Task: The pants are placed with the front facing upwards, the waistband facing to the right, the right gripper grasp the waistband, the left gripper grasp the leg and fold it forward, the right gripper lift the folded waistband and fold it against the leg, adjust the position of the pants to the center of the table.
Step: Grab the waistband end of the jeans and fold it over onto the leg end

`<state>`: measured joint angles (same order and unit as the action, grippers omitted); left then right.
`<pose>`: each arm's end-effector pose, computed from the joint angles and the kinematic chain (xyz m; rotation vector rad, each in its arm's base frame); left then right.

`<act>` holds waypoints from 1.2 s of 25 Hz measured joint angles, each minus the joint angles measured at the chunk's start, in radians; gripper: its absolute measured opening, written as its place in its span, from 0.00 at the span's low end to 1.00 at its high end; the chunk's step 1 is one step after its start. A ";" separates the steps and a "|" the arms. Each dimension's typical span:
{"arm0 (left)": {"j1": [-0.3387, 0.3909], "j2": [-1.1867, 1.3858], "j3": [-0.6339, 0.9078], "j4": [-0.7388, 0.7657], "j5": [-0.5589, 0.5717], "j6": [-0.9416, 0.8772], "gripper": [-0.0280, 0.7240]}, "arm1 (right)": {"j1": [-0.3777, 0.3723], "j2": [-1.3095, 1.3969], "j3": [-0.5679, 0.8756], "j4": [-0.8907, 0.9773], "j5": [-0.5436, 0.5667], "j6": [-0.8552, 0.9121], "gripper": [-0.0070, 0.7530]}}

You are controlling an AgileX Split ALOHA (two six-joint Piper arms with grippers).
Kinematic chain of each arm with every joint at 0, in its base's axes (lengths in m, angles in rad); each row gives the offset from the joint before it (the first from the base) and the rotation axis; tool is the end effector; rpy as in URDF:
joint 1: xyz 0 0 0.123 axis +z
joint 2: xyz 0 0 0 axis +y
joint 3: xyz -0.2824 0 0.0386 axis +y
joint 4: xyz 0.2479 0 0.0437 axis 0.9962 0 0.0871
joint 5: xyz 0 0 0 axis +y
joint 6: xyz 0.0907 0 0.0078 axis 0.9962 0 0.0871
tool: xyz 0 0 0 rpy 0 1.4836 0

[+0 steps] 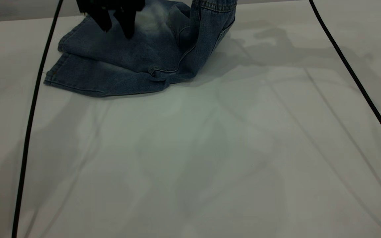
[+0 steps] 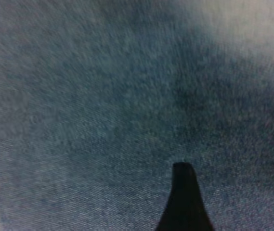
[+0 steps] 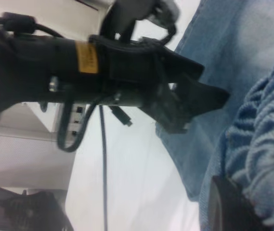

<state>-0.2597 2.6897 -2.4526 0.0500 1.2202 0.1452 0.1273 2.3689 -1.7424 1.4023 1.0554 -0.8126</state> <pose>0.5232 -0.1346 0.1067 0.6086 2.8743 0.0545 0.4733 0.1394 0.1482 -0.1599 2.3421 1.4934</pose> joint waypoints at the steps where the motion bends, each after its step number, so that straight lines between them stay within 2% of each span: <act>1: 0.003 0.001 0.000 0.000 0.000 0.000 0.67 | 0.000 0.000 0.000 0.000 -0.001 0.000 0.16; 18: 0.019 0.061 -0.001 -0.005 -0.002 0.000 0.67 | 0.003 -0.031 -0.014 0.002 0.019 0.021 0.16; 30: 0.018 0.063 -0.002 -0.024 0.000 0.001 0.67 | 0.112 -0.031 -0.137 -0.004 0.011 0.091 0.16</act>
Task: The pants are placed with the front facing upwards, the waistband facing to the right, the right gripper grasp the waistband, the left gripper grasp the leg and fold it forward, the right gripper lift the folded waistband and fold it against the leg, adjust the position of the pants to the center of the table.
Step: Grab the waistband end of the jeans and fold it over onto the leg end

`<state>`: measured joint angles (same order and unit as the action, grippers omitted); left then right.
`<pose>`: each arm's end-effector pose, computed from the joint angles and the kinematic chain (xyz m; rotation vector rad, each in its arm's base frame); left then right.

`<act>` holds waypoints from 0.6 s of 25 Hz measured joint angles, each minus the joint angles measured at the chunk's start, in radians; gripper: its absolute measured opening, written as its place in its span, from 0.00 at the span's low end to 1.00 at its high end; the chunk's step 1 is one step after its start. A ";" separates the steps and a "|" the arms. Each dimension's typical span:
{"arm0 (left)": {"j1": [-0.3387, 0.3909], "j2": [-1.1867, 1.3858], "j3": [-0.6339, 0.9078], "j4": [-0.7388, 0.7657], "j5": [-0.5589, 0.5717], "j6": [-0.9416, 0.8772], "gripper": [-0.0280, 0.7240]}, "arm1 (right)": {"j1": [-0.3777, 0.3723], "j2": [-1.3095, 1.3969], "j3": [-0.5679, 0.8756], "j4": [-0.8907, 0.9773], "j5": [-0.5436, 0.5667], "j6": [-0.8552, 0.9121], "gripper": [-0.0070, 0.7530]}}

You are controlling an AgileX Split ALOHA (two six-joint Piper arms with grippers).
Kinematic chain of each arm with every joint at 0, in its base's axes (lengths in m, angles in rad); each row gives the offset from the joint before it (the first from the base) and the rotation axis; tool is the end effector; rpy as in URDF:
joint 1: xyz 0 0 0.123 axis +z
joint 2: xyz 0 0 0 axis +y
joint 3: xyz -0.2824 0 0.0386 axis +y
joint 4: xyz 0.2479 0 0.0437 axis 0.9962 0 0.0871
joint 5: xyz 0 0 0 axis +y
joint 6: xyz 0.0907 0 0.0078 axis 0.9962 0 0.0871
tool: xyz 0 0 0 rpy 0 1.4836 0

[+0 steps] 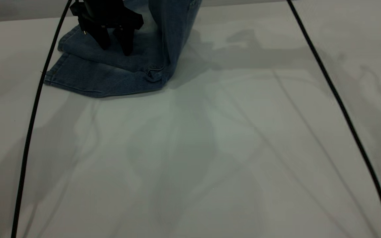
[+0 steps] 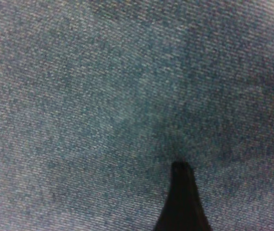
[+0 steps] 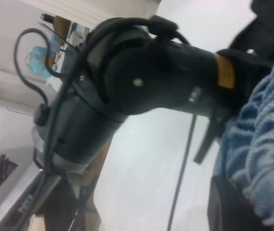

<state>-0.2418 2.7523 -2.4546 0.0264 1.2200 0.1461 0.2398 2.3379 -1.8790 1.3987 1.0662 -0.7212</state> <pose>0.5232 -0.1267 0.0734 0.5890 2.9417 0.0280 0.4683 0.1954 0.2002 -0.3116 2.2598 1.5584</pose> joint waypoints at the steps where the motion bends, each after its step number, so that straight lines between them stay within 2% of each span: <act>1: 0.000 0.000 0.000 0.000 0.000 0.000 0.67 | 0.006 0.000 -0.007 -0.001 -0.002 0.006 0.16; 6: 0.000 0.000 0.000 -0.004 0.001 0.001 0.67 | 0.031 0.001 -0.013 -0.004 -0.020 0.013 0.16; 15: 0.000 -0.077 -0.001 -0.007 0.007 0.026 0.67 | 0.032 0.001 -0.013 -0.003 -0.006 0.012 0.16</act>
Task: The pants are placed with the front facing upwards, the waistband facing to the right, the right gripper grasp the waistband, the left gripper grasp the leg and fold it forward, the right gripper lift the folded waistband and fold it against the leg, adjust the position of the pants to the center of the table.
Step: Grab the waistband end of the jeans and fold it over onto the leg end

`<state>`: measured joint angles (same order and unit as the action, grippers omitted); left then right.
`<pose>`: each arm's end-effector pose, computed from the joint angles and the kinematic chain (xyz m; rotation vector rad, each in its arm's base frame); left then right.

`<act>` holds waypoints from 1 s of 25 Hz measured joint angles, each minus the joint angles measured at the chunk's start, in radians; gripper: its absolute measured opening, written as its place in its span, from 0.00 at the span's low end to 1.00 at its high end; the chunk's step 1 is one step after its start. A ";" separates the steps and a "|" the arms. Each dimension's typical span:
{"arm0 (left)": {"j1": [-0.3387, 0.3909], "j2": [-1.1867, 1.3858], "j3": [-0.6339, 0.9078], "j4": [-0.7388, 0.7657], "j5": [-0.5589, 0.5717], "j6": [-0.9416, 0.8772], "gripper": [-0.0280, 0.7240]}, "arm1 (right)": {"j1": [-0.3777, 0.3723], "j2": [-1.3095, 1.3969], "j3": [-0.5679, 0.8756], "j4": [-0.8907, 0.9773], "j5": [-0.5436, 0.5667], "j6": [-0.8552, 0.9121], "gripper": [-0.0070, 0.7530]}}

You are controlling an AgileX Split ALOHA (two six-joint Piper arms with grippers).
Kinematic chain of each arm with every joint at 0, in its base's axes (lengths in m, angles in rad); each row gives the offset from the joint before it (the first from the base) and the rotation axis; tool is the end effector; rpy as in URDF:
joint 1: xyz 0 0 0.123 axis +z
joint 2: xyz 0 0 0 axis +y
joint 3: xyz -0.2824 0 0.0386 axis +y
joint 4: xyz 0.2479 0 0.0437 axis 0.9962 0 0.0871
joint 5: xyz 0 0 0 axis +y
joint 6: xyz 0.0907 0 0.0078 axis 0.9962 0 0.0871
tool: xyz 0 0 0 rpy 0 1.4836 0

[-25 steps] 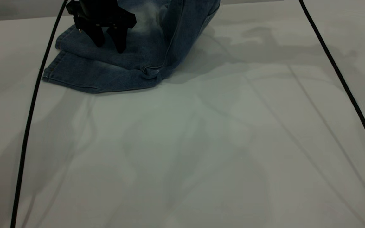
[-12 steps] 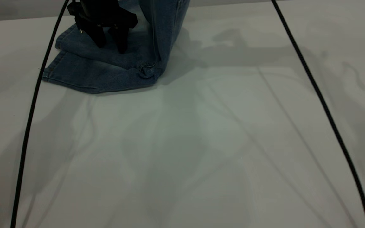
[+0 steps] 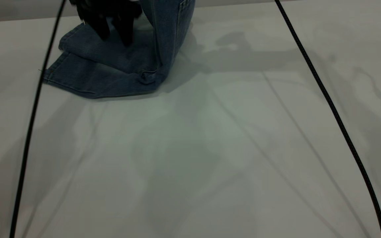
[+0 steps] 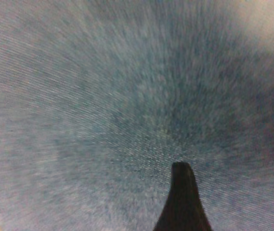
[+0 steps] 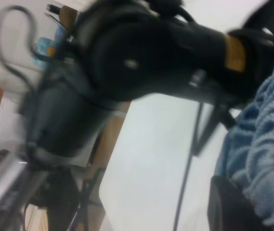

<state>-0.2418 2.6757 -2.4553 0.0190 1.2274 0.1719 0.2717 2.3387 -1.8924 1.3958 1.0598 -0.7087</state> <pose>0.5247 -0.1277 0.1148 0.6084 2.8670 0.0164 0.4637 0.2104 0.2032 -0.3407 2.2611 1.5693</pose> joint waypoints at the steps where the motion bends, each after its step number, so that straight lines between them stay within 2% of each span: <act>1: 0.000 -0.017 0.000 0.002 -0.001 0.000 0.67 | 0.000 0.000 0.000 0.000 0.000 0.000 0.16; 15: 0.000 -0.318 0.000 0.053 -0.002 0.031 0.67 | 0.001 0.000 0.000 -0.001 0.000 -0.003 0.16; 25: 0.000 -0.530 0.000 0.049 -0.003 0.031 0.67 | 0.056 0.002 0.000 0.015 -0.063 -0.057 0.16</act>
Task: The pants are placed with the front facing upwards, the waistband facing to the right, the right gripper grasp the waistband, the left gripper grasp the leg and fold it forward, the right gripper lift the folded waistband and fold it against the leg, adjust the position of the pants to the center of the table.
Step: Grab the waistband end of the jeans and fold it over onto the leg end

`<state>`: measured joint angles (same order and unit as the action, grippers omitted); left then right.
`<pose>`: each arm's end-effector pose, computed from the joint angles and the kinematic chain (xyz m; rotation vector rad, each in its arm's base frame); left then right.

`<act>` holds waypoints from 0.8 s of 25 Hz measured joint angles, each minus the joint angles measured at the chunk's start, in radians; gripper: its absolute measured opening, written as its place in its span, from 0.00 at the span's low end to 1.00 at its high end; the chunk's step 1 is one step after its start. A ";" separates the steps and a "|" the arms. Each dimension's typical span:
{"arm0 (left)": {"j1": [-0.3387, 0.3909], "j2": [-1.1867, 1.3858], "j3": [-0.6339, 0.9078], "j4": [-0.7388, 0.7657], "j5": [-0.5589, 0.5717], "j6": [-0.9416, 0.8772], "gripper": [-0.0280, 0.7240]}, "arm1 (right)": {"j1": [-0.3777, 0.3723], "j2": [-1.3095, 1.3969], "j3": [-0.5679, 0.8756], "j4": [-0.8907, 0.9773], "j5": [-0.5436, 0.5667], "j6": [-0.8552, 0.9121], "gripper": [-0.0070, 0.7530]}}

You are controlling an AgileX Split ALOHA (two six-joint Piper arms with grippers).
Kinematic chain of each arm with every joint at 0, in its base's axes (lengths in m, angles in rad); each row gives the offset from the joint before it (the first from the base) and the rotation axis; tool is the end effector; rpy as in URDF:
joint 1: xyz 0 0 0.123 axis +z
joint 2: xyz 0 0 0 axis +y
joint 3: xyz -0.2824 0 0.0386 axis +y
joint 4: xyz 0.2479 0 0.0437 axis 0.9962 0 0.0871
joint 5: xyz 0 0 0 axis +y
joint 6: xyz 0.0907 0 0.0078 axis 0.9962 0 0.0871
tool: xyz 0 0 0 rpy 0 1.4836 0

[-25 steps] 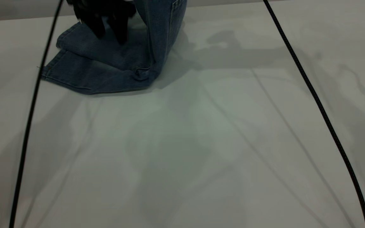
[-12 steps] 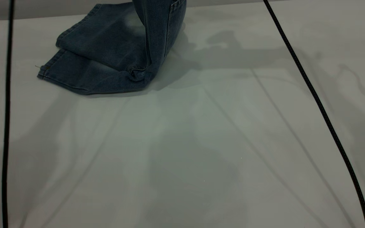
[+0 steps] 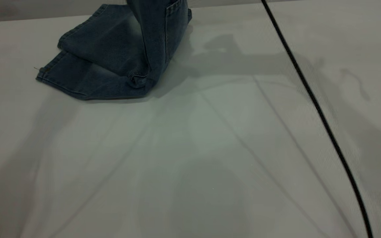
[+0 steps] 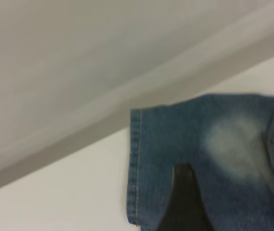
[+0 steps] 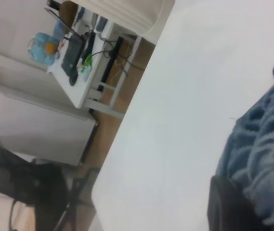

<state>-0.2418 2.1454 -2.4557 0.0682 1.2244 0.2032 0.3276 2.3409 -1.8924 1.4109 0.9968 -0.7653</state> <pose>0.4578 -0.1069 0.3895 0.5265 2.3373 0.0697 0.4571 0.2351 0.2019 -0.4007 2.2271 1.5265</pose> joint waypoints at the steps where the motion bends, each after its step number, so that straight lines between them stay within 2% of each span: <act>1: 0.000 -0.014 0.000 0.000 0.000 0.000 0.67 | 0.007 0.003 0.000 0.000 -0.013 -0.004 0.16; 8: -0.002 -0.099 -0.002 -0.038 -0.001 0.027 0.67 | 0.050 0.048 0.000 0.029 -0.118 -0.028 0.16; 13: -0.002 -0.116 -0.002 -0.050 -0.002 0.045 0.67 | 0.066 0.096 0.000 0.122 -0.144 -0.091 0.16; 20: -0.002 -0.115 -0.001 -0.050 -0.003 0.052 0.67 | 0.107 0.105 0.000 0.256 -0.255 -0.168 0.16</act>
<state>-0.2437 2.0306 -2.4566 0.0186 1.2218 0.2554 0.4342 2.4464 -1.8924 1.6671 0.7414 -0.9332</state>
